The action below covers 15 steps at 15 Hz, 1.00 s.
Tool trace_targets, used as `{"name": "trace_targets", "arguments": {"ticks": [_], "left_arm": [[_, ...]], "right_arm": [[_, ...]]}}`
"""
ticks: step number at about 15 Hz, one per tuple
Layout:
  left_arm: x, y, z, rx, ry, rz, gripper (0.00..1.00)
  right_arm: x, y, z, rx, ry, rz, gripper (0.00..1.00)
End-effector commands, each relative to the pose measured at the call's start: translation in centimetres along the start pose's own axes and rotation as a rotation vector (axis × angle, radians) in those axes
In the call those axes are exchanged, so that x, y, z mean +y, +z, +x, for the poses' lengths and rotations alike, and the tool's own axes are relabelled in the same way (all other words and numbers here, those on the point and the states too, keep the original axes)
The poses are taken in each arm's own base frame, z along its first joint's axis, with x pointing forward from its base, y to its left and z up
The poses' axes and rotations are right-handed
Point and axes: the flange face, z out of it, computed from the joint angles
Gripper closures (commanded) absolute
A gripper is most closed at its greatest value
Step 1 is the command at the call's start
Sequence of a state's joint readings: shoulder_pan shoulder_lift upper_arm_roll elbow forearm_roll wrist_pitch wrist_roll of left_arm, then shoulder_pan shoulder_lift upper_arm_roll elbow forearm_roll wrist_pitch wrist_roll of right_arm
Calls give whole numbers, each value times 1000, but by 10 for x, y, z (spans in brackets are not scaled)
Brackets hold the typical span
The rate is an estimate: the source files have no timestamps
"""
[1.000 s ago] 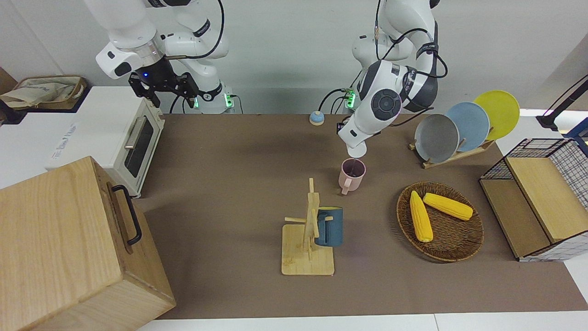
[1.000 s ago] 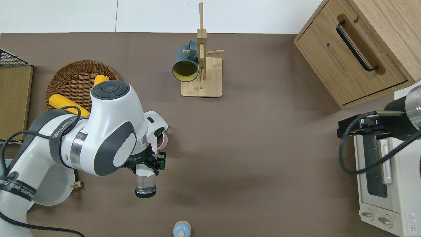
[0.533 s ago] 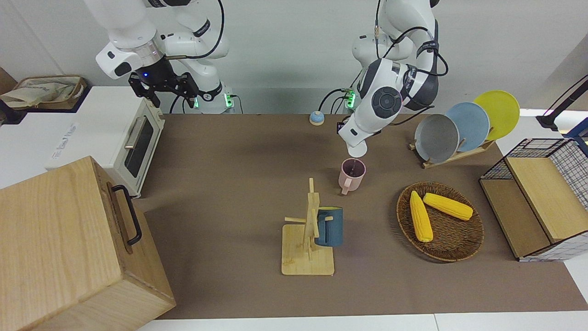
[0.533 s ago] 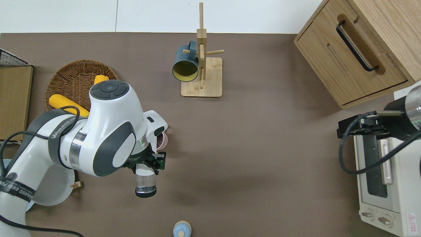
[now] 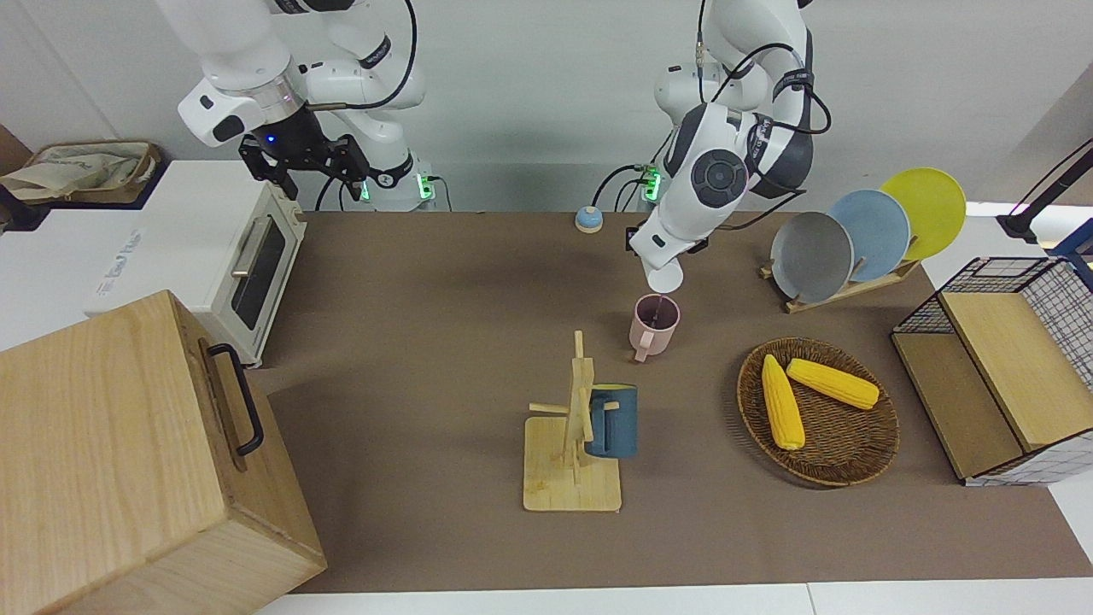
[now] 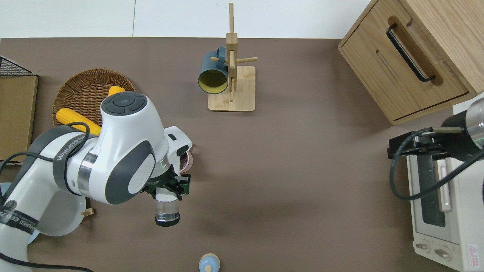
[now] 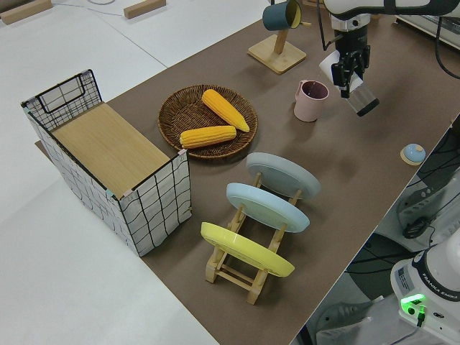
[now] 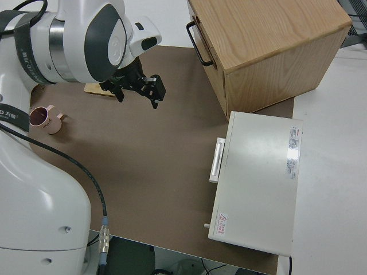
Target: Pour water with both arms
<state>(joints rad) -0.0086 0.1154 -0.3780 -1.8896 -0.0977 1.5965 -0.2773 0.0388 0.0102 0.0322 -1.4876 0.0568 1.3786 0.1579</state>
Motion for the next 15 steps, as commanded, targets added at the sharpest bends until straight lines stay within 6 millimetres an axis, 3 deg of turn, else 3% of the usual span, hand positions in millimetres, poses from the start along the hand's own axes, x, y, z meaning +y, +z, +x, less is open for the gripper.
{"name": "trace_targets", "arguments": {"ticks": [1,11,15], "left_arm": [[-5,7,-24,58,-28,15,1000],[-5,9,-24,80,-30,14,1000],[-9,22,-49,216,-62,-30,1000]], "right_arm": [[3,-1,-5,5,-15,8,15],[3,-1,-4,6,-15,9,15],[2,-1,-5,6,-16,8,15]]}}
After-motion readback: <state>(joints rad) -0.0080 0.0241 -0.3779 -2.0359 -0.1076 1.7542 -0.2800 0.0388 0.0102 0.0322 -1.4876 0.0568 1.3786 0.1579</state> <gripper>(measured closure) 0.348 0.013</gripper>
